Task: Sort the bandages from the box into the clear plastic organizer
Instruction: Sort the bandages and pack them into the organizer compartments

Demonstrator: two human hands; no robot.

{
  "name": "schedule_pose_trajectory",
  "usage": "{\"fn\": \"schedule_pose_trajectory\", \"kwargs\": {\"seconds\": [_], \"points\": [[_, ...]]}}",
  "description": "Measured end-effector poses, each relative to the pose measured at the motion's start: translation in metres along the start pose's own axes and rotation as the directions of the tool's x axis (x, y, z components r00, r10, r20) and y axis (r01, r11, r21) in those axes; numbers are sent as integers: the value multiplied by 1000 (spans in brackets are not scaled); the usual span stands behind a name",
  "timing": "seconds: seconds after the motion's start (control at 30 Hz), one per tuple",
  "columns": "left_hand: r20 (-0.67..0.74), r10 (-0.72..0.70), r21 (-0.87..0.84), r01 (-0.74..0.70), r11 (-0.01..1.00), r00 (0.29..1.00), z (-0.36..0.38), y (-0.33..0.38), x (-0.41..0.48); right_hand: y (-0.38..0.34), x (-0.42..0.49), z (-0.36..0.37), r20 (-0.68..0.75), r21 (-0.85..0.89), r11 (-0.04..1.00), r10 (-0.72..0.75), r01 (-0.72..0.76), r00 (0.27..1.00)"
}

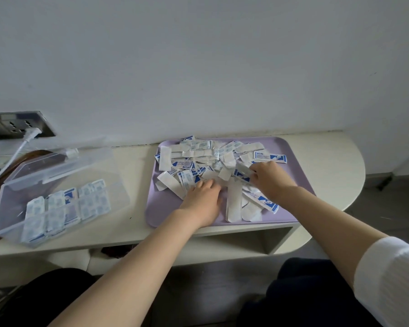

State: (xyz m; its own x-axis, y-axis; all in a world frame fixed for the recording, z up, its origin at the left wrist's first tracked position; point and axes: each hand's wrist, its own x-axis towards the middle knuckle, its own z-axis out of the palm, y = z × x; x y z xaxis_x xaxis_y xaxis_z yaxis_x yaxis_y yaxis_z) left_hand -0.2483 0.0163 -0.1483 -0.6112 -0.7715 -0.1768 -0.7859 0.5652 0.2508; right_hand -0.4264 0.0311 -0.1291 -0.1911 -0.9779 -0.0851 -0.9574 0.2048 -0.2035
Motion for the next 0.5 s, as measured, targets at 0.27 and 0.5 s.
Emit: {"fn": "schedule_pose_trajectory", "kwargs": {"seconds": [0.27,0.5], "points": [[-187,-294,-550,148,822,937,-8,0,4,-46,-17,2,-106,-62,959,-283,277,953],[-80,-516,-879,184,440,853,-23,-11,5,-60,-17,16,-231,-2,852,-509,523,829]]}}
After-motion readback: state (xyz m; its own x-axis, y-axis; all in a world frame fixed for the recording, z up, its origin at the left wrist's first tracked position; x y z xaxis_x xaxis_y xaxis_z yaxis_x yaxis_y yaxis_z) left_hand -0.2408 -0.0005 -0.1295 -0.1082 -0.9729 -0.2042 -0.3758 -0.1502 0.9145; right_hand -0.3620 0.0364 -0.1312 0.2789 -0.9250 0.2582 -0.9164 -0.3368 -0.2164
